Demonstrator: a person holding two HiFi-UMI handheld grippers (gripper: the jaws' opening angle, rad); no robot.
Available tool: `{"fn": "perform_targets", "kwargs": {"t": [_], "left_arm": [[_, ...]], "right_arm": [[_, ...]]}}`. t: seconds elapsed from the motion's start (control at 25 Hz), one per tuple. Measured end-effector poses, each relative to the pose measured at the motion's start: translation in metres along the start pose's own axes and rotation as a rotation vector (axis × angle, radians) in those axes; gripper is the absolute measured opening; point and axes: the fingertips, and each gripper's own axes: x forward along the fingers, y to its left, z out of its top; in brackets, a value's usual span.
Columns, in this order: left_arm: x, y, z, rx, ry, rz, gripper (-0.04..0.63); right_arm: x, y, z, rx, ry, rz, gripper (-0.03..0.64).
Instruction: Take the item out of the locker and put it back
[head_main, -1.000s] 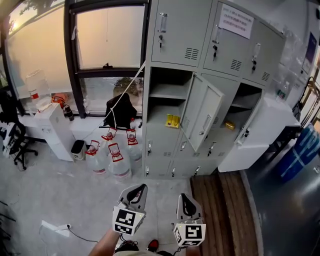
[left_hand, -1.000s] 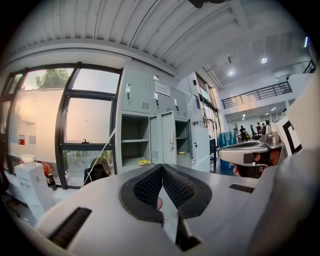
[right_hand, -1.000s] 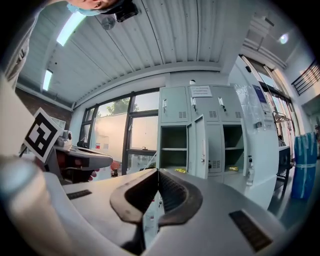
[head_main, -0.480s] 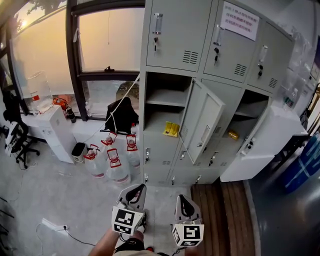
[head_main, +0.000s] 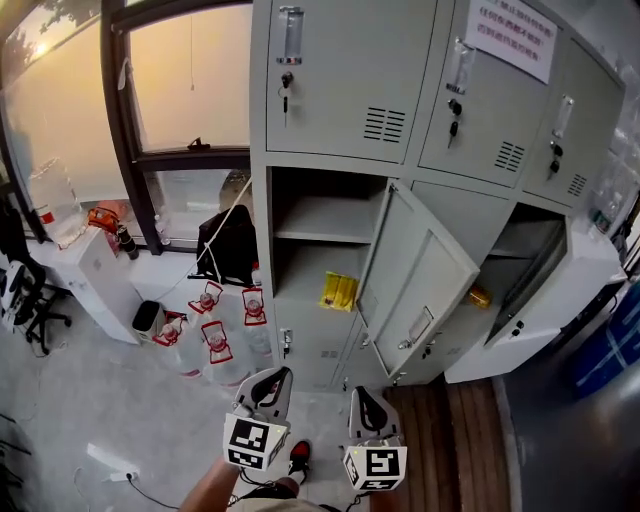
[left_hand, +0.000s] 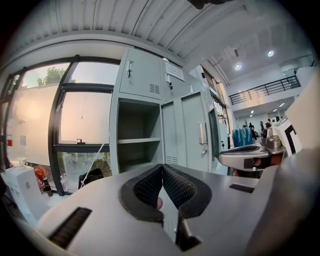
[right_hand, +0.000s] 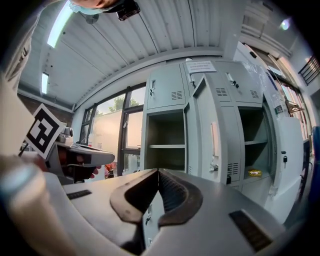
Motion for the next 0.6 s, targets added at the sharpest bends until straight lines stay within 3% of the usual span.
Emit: {"fn": "perform_targets", "kwargs": {"t": [0.28, 0.6], "left_arm": [[0.083, 0.053, -0.005, -0.033, 0.030, 0.007, 0.023], [0.140, 0.084, -0.023, -0.051, 0.077, -0.019, 0.023]], "right_arm": [[0.096, -0.029, 0.003, -0.002, 0.027, -0.006, 0.018], [0.165, -0.047, -0.009, -0.001, 0.067, -0.019, 0.018]]}}
